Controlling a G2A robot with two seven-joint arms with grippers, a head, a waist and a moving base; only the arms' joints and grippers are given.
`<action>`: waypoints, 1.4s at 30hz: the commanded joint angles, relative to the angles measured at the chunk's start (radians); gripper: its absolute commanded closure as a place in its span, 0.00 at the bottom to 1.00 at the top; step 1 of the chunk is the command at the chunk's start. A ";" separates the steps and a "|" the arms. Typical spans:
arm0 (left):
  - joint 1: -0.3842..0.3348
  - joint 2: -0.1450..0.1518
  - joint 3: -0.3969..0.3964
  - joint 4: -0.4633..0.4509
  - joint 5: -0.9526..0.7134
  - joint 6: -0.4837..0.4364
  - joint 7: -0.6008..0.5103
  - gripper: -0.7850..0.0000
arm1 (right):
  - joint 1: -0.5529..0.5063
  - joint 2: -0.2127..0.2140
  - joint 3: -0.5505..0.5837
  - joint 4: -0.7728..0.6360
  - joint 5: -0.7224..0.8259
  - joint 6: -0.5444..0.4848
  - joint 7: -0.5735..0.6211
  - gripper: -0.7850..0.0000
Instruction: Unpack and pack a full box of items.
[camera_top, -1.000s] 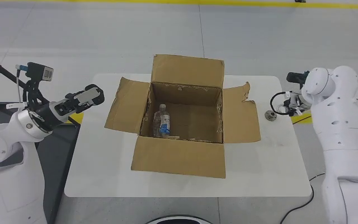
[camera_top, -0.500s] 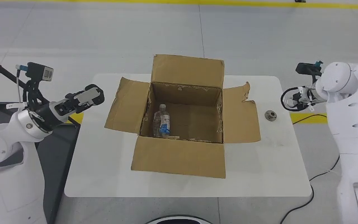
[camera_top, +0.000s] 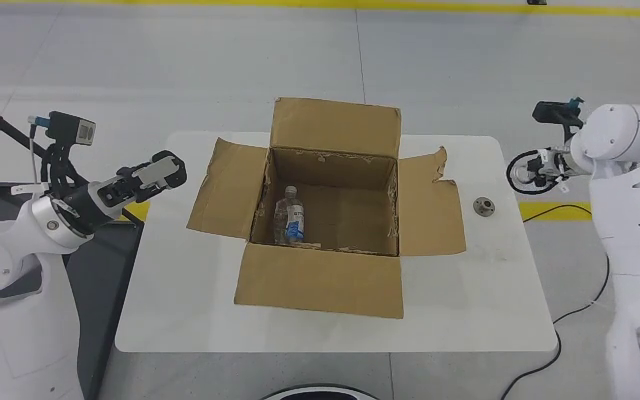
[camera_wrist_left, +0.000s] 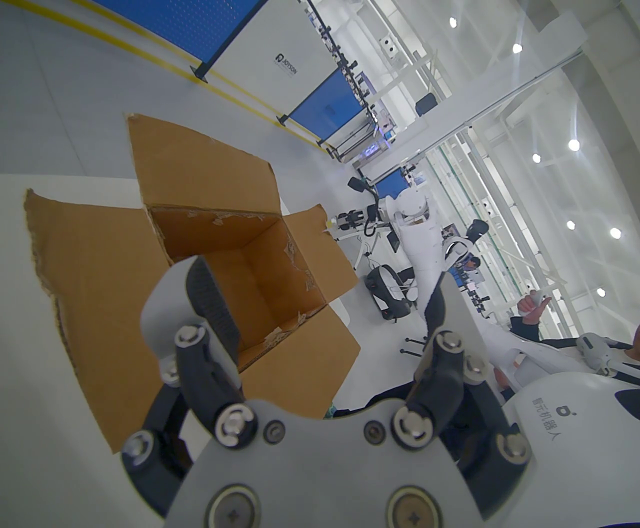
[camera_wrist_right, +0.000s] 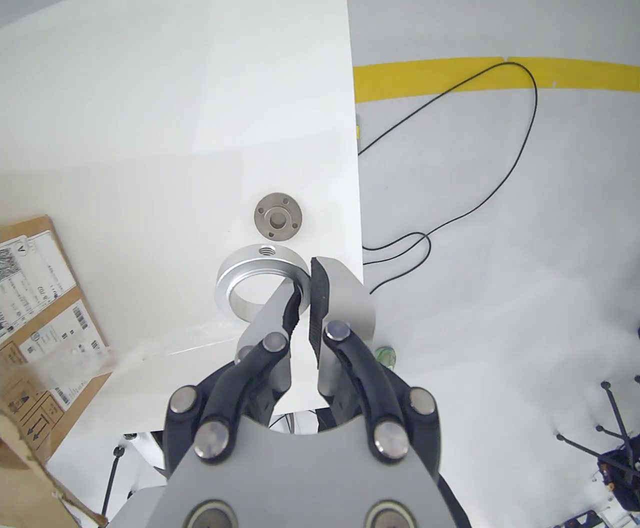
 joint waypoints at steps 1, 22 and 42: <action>0.000 0.000 0.000 0.000 0.000 0.000 0.000 0.00 | 0.017 0.005 -0.002 -0.021 0.036 -0.020 -0.001 1.00; 0.000 0.000 0.000 0.000 0.000 0.000 0.000 0.00 | 0.164 0.073 -0.231 -0.270 0.466 -0.066 -0.001 1.00; 0.000 0.000 0.000 0.000 0.000 0.000 0.000 0.00 | 0.280 0.048 -0.442 -0.279 0.624 -0.068 -0.001 1.00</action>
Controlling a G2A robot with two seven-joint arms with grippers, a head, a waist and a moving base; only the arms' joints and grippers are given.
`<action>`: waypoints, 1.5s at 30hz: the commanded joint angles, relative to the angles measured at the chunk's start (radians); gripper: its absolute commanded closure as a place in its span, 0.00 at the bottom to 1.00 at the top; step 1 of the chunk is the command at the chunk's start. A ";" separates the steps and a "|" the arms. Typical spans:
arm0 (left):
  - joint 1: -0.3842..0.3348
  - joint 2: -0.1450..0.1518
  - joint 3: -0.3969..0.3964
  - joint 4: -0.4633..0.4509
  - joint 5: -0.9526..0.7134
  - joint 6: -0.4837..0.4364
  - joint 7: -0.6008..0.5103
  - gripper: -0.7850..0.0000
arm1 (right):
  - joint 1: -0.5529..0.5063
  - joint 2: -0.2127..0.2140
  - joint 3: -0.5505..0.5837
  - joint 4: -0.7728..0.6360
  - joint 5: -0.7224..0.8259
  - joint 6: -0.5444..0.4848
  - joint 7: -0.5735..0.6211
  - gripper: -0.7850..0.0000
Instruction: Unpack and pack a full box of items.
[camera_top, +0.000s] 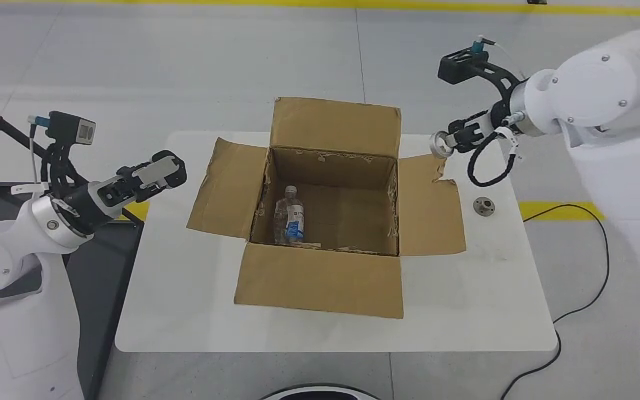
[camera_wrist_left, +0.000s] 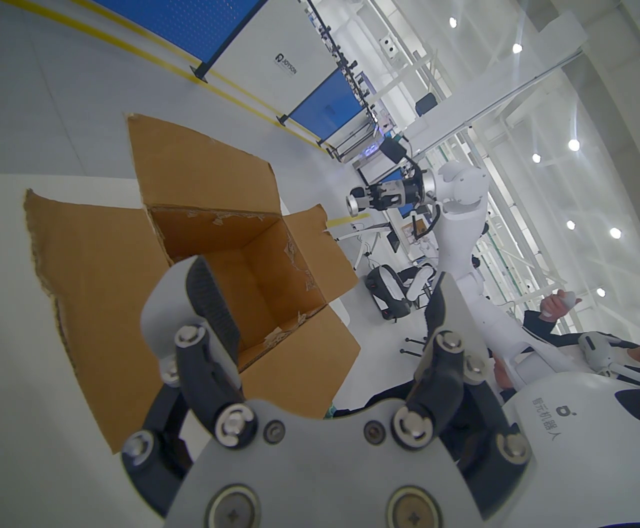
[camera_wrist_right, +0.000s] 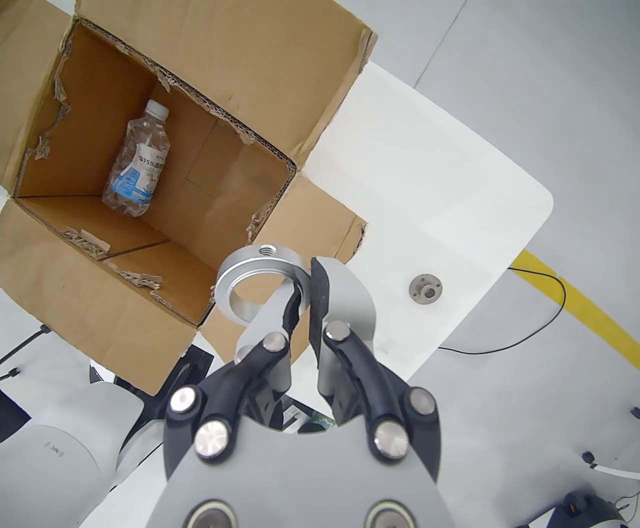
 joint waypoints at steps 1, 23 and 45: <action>0.000 0.000 0.000 0.000 0.000 0.000 0.000 0.00 | 0.000 0.000 0.000 0.000 0.000 0.000 0.000 1.00; 0.000 0.000 0.000 0.000 0.000 0.000 0.000 0.00 | 0.133 -0.224 -0.368 0.103 0.070 -0.114 -0.185 1.00; 0.000 0.000 0.000 0.000 0.000 0.000 0.000 0.00 | 0.142 -0.500 -0.576 0.453 0.097 -0.212 -0.196 1.00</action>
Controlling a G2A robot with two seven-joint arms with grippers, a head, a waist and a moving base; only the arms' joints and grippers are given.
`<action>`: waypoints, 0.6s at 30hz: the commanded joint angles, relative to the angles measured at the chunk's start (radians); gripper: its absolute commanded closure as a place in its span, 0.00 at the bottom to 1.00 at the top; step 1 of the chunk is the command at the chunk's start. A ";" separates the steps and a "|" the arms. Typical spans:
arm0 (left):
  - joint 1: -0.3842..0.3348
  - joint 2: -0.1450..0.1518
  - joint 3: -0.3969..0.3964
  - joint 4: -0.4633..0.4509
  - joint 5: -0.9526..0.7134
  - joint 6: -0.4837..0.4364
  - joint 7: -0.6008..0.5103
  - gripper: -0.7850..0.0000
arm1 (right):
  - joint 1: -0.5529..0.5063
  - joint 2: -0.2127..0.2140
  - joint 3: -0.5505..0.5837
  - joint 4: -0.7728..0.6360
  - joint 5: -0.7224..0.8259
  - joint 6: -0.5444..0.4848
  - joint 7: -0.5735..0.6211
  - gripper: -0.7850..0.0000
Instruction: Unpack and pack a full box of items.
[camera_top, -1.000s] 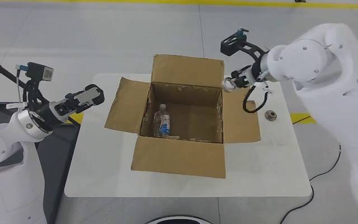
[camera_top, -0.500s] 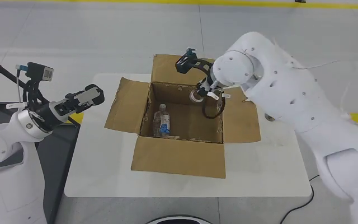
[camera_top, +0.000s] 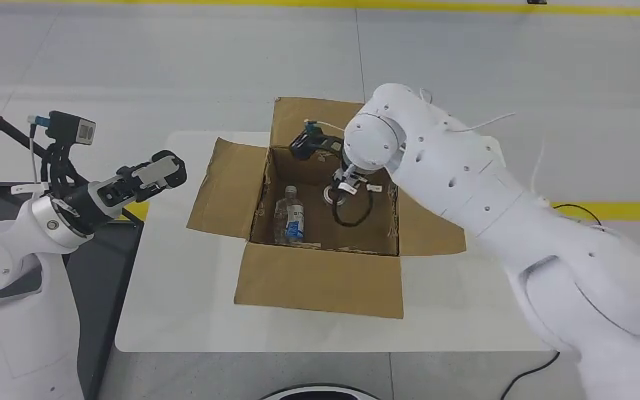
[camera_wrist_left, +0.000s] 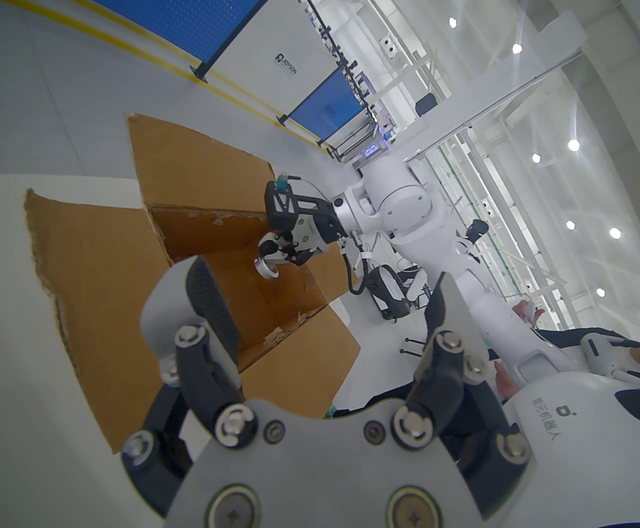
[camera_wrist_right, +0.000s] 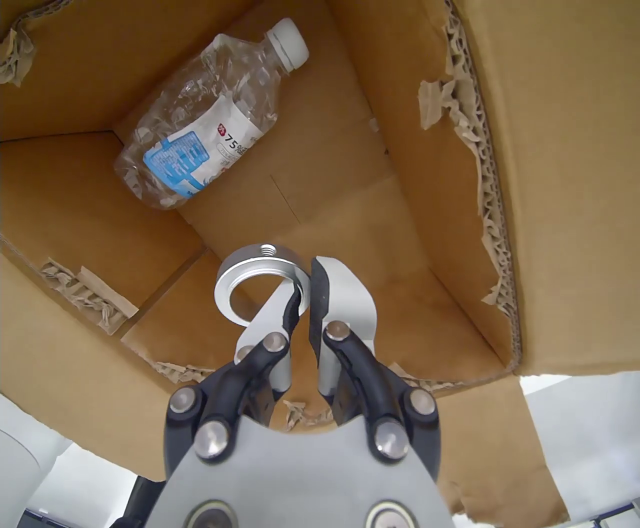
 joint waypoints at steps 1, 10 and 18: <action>0.000 0.000 0.000 0.000 0.000 0.000 0.000 0.00 | 0.000 0.000 0.000 -0.001 0.000 0.000 0.000 1.00; 0.000 0.000 0.000 0.000 0.000 0.000 0.000 0.00 | -0.015 0.000 -0.004 -0.005 -0.011 0.003 -0.018 1.00; 0.000 0.000 0.000 0.000 0.000 0.000 0.000 0.00 | -0.084 -0.066 -0.029 0.062 -0.045 0.004 -0.037 1.00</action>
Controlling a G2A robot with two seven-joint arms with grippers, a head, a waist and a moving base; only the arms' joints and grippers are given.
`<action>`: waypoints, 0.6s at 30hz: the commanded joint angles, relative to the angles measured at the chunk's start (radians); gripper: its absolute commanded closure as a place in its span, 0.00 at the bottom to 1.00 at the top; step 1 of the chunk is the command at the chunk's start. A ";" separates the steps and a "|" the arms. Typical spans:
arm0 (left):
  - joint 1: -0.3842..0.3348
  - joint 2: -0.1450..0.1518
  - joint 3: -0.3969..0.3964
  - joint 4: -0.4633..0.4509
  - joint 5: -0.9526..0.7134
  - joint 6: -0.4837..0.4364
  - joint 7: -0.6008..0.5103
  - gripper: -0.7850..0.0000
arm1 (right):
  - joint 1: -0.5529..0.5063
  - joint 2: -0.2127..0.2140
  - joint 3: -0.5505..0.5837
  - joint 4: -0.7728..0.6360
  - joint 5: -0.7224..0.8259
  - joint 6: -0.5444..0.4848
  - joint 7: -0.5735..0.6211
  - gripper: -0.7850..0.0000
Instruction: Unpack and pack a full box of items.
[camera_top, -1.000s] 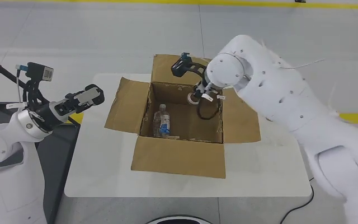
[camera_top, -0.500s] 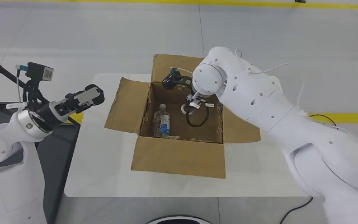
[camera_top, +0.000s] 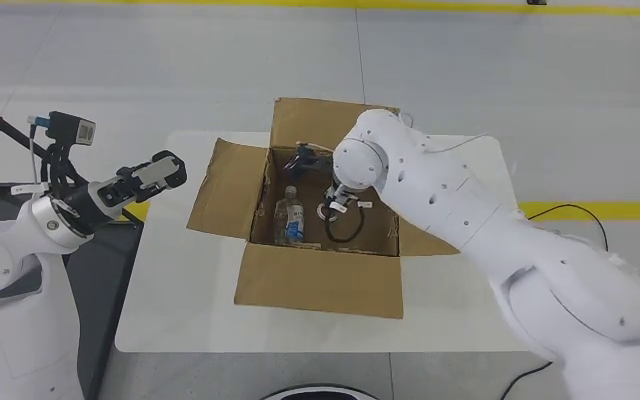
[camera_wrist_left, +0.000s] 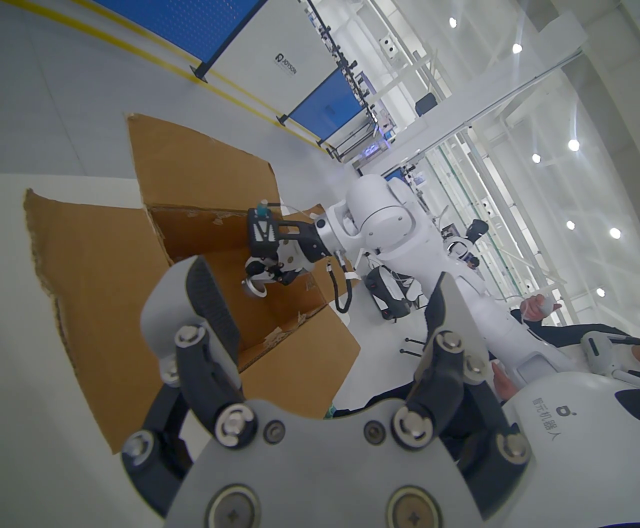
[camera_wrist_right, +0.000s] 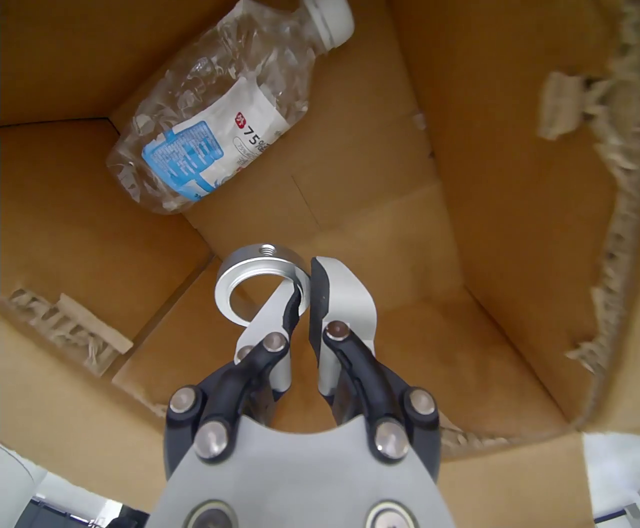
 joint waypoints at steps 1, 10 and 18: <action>0.000 0.000 0.000 0.000 0.000 0.000 0.000 0.00 | -0.015 -0.025 0.000 0.038 -0.010 0.003 -0.004 1.00; 0.000 0.000 0.000 0.000 0.000 0.000 0.000 0.00 | -0.045 -0.125 0.000 0.220 -0.027 0.036 -0.030 1.00; 0.000 0.000 0.000 0.000 0.000 0.000 0.000 0.00 | -0.055 -0.197 0.000 0.334 -0.080 0.067 -0.065 1.00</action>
